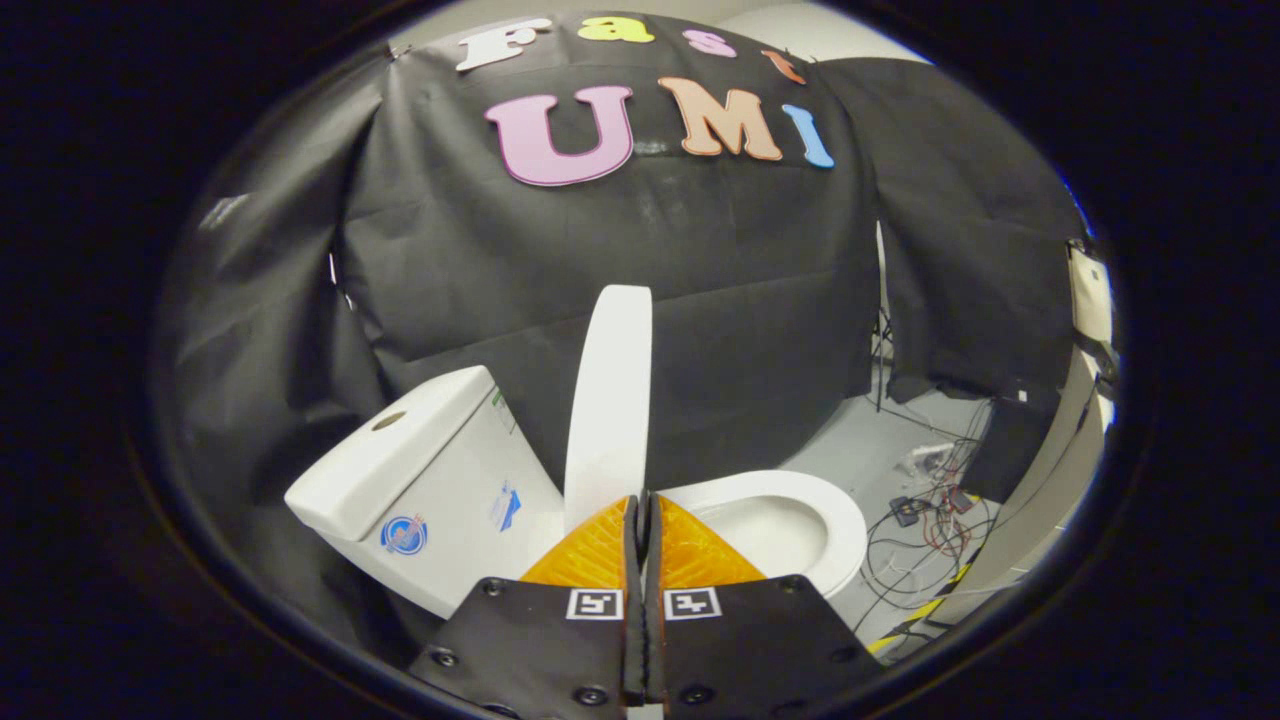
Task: Open the toilet lid.
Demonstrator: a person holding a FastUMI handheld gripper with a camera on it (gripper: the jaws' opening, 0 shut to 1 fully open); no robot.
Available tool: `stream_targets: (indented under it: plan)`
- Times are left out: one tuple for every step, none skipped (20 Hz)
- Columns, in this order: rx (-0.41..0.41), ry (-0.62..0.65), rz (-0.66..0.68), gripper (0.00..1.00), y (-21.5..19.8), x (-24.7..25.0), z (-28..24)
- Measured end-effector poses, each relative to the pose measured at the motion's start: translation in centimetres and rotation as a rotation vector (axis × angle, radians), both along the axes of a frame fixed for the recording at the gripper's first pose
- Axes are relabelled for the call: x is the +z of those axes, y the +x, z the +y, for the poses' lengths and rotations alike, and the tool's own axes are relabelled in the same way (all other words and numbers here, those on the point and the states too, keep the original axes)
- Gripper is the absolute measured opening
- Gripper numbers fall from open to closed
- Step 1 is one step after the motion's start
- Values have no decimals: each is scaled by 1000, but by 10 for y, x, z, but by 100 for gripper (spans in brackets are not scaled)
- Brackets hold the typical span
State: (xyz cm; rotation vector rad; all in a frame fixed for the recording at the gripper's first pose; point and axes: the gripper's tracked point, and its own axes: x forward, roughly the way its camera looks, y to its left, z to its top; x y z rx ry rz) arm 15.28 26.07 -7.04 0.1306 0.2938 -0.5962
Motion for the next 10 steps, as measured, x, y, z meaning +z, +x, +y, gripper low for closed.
stream_targets:
  plan:
    - [-5, -18, 8, 1, 3, 3, 5]
    - [-6, -46, 22, 1, 5, 3, 11]
    - [-10, -76, 38, 1, 8, 5, 15]
    - [-20, -97, 50, 1, 9, 6, 18]
    - [-37, -103, 45, 1, 12, 7, 23]
    - [-45, -114, 40, 1, 15, 6, 28]
    - [-47, -128, 42, 1, 17, 8, 33]
    - [-47, -147, 47, 1, 20, 8, 35]
    - [-49, -163, 54, 1, 22, 8, 38]
    - [-50, -176, 59, 1, 23, 8, 43]
